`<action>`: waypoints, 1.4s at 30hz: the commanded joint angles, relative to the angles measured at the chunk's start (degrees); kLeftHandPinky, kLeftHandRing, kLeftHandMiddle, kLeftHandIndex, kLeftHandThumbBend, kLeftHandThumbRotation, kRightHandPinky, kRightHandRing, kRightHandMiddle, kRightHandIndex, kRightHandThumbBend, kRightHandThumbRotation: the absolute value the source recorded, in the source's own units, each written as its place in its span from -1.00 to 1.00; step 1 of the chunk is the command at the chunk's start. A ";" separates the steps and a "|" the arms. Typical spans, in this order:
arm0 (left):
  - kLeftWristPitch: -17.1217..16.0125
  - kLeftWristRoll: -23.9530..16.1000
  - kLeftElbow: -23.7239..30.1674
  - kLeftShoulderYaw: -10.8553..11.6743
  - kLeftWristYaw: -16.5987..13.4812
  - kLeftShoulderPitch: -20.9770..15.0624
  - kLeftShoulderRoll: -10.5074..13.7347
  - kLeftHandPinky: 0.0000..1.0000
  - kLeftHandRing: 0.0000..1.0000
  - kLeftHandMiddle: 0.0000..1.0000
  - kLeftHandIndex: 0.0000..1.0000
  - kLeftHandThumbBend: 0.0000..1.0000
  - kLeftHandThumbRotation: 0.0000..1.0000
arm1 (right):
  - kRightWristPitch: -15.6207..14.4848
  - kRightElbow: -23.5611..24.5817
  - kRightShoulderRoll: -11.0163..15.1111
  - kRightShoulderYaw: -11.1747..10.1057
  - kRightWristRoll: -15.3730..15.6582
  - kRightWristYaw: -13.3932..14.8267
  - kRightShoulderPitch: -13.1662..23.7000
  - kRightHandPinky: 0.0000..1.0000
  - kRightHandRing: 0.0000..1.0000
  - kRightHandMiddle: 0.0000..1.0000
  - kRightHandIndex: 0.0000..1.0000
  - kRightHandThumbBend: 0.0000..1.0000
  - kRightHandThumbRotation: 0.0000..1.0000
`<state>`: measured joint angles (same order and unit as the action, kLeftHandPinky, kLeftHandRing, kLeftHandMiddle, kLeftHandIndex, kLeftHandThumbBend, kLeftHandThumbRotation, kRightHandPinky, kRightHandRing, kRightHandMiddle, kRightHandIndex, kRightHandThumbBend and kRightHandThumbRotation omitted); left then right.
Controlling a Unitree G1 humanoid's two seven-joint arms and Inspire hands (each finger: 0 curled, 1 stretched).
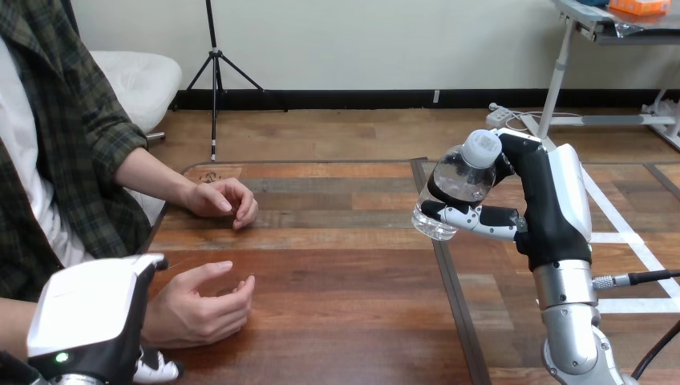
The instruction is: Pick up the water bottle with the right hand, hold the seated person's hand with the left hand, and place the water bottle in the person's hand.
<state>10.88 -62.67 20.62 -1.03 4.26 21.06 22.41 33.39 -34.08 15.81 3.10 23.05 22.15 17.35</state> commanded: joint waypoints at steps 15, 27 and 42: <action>3.94 -5.34 -1.74 -2.78 9.64 -6.60 2.24 0.44 0.52 0.55 0.48 1.00 -1.00 | 3.33 1.51 0.90 -0.91 -1.24 -0.28 3.71 -0.17 -0.11 -0.05 -0.12 0.50 -1.00; 4.97 -7.20 -5.47 -4.77 8.43 -8.52 2.08 0.40 0.48 0.52 0.45 1.00 -1.00 | 3.29 1.06 0.85 -1.09 -1.42 -0.55 3.75 -0.16 -0.11 -0.05 -0.12 0.48 -1.00; 5.69 -6.67 -11.69 -6.55 2.63 -11.20 1.86 0.33 0.39 0.44 0.39 0.95 -1.00 | 3.30 0.72 0.85 -1.30 -1.56 -0.90 3.80 -0.15 -0.11 -0.04 -0.11 0.48 -1.00</action>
<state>16.35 -68.55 13.34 -6.04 9.24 12.77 23.76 35.10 -34.20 16.02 3.07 22.76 20.92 17.35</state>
